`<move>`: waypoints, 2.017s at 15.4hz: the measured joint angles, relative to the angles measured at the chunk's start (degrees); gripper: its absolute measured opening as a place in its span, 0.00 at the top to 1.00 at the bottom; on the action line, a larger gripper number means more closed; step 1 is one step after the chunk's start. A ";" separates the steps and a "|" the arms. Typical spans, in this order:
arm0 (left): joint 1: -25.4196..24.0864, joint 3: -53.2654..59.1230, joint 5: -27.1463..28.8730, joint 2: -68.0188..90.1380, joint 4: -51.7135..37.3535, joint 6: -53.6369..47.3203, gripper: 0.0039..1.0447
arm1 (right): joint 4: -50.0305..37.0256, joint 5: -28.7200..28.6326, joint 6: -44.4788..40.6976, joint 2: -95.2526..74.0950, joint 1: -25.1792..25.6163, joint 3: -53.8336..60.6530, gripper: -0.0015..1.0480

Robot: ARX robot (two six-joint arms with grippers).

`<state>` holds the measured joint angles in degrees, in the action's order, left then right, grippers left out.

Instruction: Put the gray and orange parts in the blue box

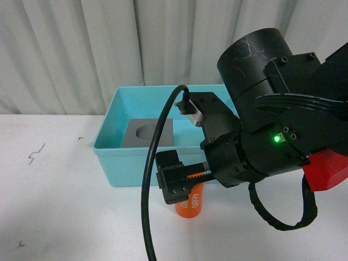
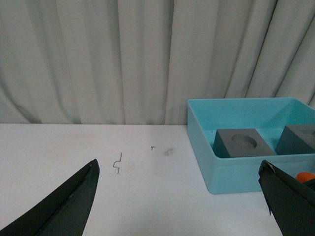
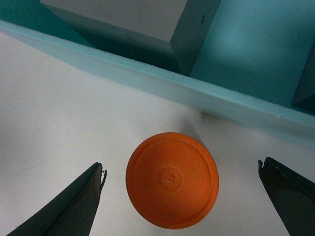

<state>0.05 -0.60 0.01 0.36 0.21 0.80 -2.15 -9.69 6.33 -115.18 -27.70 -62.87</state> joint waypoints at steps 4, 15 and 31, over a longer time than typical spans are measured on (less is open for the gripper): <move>0.00 0.00 0.00 0.00 0.00 -0.02 0.06 | -0.46 0.00 -0.37 -0.85 0.00 0.00 0.41; 0.00 0.00 0.00 0.00 0.00 0.00 0.06 | 2.01 -2.47 -3.26 10.86 -2.03 3.83 0.56; 0.00 0.00 0.00 0.00 0.00 0.00 0.06 | 6.91 -2.58 -2.69 -4.63 7.74 -24.44 0.56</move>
<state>0.05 -0.60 0.01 0.36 0.21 0.80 4.75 -12.27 3.64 -119.81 -19.97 -87.31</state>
